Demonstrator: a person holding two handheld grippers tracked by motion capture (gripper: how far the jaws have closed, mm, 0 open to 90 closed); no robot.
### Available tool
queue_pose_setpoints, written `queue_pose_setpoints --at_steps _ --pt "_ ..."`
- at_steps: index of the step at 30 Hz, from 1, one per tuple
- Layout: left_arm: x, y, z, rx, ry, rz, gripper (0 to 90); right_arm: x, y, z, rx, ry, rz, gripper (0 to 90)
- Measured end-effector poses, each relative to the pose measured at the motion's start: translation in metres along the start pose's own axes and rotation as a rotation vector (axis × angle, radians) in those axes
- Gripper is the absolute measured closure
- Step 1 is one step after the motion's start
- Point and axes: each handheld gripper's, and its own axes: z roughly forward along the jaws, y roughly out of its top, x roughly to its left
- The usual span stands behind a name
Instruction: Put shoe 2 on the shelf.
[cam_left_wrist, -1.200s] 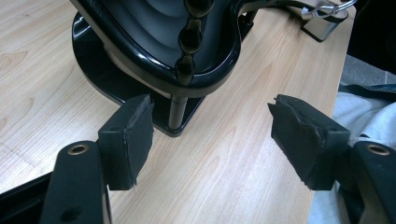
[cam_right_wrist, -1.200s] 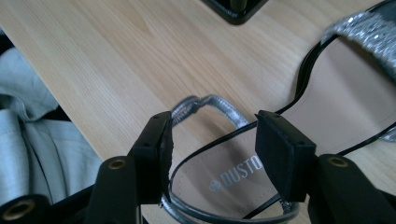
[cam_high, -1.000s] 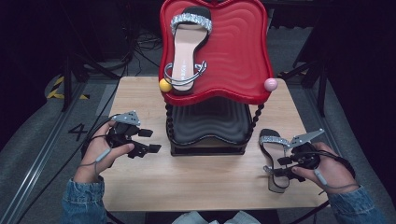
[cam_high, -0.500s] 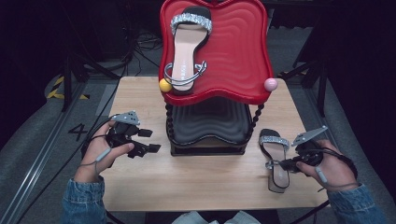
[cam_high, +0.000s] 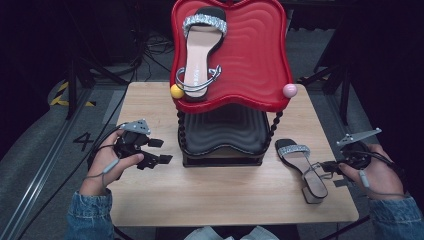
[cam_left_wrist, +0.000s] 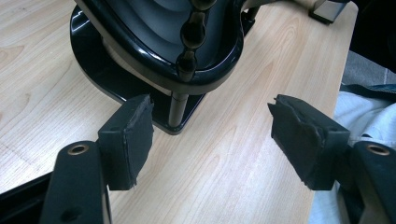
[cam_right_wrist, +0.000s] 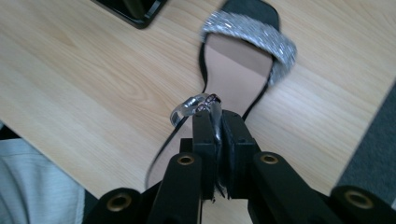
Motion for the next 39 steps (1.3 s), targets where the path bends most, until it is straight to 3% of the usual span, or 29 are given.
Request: queue_pose_setpoints --at_steps 2,5,10,15,19,25,31,39 --pt "0.000 0.000 0.000 0.002 0.001 0.000 30.1 -0.005 -0.004 0.003 0.009 -0.010 0.022 85.7" --pt "0.000 0.000 0.000 0.001 0.001 -0.002 30.1 -0.006 -0.006 0.004 0.001 0.014 0.038 83.9" --pt "0.000 0.000 0.000 -0.004 0.005 -0.011 30.1 -0.006 -0.004 -0.001 -0.020 0.035 0.060 64.5" --pt "0.001 -0.001 -0.001 -0.005 0.007 -0.013 30.1 -0.002 0.005 -0.006 -0.102 0.025 0.079 42.6" --pt "0.000 -0.004 -0.003 -0.005 0.010 -0.022 30.1 -0.003 0.011 0.012 -0.052 0.020 0.086 34.5" --pt "0.000 -0.009 -0.008 -0.009 0.022 -0.038 30.1 -0.011 0.016 0.047 0.038 0.010 0.132 31.3" --pt "0.001 -0.014 -0.012 -0.013 0.036 -0.051 30.1 -0.016 0.019 0.077 0.131 -0.014 0.147 27.3" --pt "0.006 -0.016 -0.015 -0.012 0.048 -0.071 30.0 -0.018 0.017 0.102 0.214 -0.017 0.157 24.6"
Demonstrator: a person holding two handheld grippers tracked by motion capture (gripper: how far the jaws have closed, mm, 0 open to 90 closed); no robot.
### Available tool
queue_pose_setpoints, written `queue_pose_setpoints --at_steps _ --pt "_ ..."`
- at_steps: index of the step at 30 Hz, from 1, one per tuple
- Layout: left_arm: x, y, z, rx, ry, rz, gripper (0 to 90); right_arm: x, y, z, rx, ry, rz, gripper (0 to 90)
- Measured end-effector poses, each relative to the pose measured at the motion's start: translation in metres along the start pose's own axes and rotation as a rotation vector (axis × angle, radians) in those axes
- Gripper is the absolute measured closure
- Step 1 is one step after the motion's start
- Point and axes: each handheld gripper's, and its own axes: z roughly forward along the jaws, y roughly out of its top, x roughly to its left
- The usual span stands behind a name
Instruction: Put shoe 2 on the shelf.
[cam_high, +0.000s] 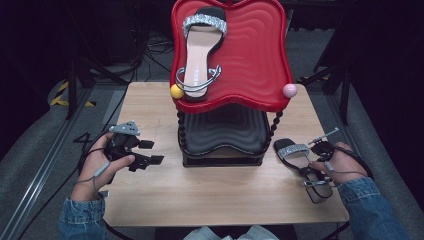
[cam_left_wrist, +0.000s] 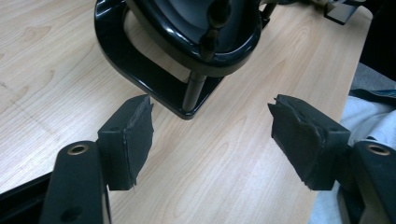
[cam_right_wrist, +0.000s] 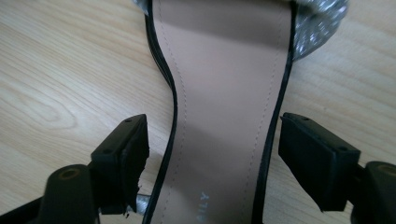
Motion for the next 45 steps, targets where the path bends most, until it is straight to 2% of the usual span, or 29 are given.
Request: queue_pose_setpoints --at_steps 2,4,9,14,17,18,19,22,30,37,45 --pt "0.003 0.001 0.000 -0.001 0.009 0.004 30.0 0.000 0.000 0.007 0.035 -0.003 -0.008 25.6" --pt "0.005 0.001 0.001 -0.002 0.012 -0.005 30.0 0.001 0.001 0.012 0.068 -0.012 -0.030 31.1" --pt "0.009 0.002 0.000 -0.004 0.009 0.001 30.0 0.001 0.003 0.015 0.085 -0.009 -0.027 32.3" --pt "0.011 0.003 0.001 0.002 0.007 0.001 29.8 0.003 0.003 0.017 0.104 -0.034 -0.008 35.3" --pt "0.011 0.003 0.002 0.007 0.005 0.007 29.8 0.006 0.004 0.018 0.108 -0.055 0.012 36.7" --pt "0.011 0.004 0.002 -0.006 0.008 0.011 29.8 0.007 0.004 0.017 0.110 -0.062 0.023 37.4" --pt "0.010 0.005 0.002 -0.011 -0.001 0.004 29.8 0.007 0.004 0.017 0.104 -0.064 0.042 37.9" --pt "0.009 0.008 0.003 -0.003 -0.002 0.024 29.7 0.006 0.003 0.016 0.092 -0.057 0.083 39.2" --pt "0.008 0.011 0.005 0.004 0.001 0.031 29.7 0.008 0.002 0.015 0.073 -0.074 0.130 41.6" --pt "0.009 0.010 0.004 -0.008 0.005 0.030 29.8 0.004 0.003 -0.001 0.041 -0.074 0.183 42.7" --pt "0.007 0.009 0.001 -0.005 0.005 0.032 29.7 0.005 0.006 -0.035 -0.025 -0.049 0.221 42.7"
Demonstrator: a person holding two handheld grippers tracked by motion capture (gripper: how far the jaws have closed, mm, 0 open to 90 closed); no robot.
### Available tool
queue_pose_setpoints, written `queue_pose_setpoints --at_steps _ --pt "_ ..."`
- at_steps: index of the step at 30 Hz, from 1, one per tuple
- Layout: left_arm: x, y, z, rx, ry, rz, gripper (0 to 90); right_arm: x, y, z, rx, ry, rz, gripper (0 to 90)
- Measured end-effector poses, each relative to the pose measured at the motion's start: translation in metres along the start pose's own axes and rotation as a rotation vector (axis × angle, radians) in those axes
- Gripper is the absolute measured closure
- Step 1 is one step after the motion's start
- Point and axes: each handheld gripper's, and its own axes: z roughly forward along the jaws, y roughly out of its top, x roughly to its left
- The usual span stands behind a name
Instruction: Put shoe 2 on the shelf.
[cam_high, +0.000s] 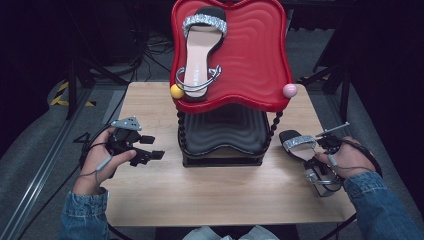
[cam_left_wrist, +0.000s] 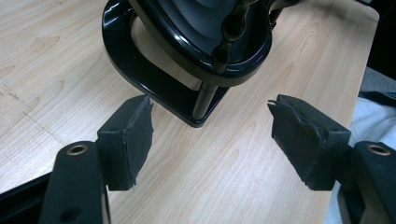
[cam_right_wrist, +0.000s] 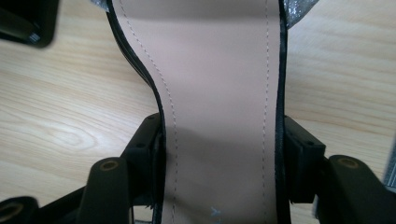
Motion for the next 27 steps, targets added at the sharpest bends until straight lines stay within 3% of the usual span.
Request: queue_pose_setpoints --at_steps 8,20,27 --pt "0.000 -0.001 0.000 0.002 0.002 -0.003 29.7 0.000 0.008 -0.042 -0.078 0.007 0.079 42.8" --pt "0.000 -0.003 -0.002 -0.005 0.007 -0.011 29.8 0.003 0.019 -0.085 -0.135 0.021 0.097 42.9" --pt "0.000 -0.005 -0.004 -0.008 0.007 -0.014 29.8 0.005 0.026 -0.110 -0.151 0.001 0.098 43.0"
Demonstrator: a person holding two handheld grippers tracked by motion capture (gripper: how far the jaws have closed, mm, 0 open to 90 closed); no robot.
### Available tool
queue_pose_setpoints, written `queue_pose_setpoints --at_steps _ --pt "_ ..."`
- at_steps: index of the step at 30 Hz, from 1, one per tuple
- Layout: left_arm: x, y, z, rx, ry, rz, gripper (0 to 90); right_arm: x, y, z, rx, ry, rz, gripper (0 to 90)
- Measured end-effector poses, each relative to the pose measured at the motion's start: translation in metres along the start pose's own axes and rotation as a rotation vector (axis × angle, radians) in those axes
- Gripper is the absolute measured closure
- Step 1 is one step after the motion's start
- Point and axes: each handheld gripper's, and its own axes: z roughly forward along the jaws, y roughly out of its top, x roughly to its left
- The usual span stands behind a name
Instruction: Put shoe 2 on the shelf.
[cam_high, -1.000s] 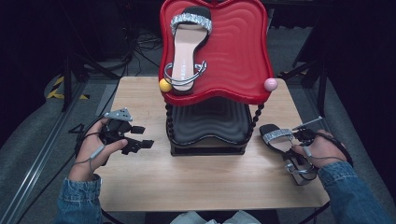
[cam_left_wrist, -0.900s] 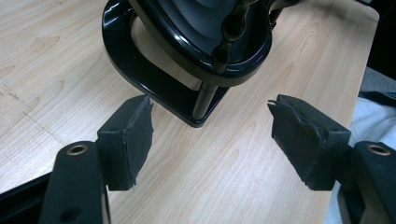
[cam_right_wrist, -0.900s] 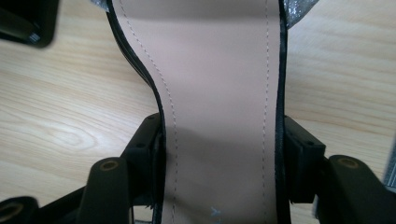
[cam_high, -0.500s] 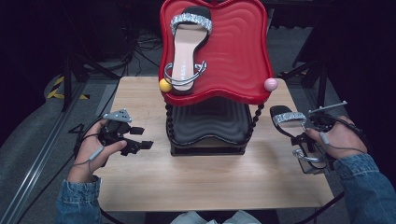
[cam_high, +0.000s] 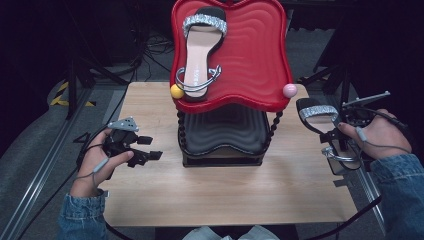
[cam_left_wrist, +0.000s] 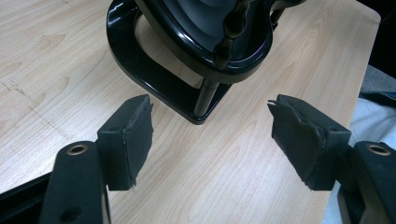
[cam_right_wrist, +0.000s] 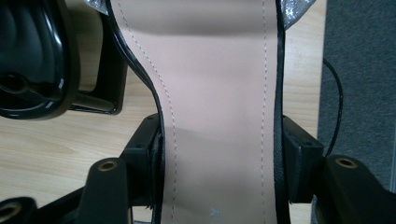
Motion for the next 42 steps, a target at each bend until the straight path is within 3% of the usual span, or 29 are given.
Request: queue_pose_setpoints --at_steps 7,11,16,29,42 --pt "0.000 -0.001 -0.001 -0.003 0.006 -0.016 29.8 0.005 0.010 -0.032 -0.040 -0.001 0.012 43.0" --pt "-0.002 0.001 0.000 -0.003 0.006 0.003 29.8 0.009 0.015 -0.047 -0.065 -0.003 0.009 43.0" --pt "-0.001 0.000 -0.001 -0.005 0.010 -0.003 29.7 0.017 0.022 -0.069 -0.101 0.004 0.006 43.1" --pt "-0.002 0.000 0.000 0.003 0.012 -0.003 29.8 0.031 0.036 -0.104 -0.160 0.010 -0.016 43.1" --pt "-0.006 -0.007 -0.004 0.005 0.023 -0.016 29.8 0.060 0.055 -0.131 -0.202 0.023 -0.068 43.2"
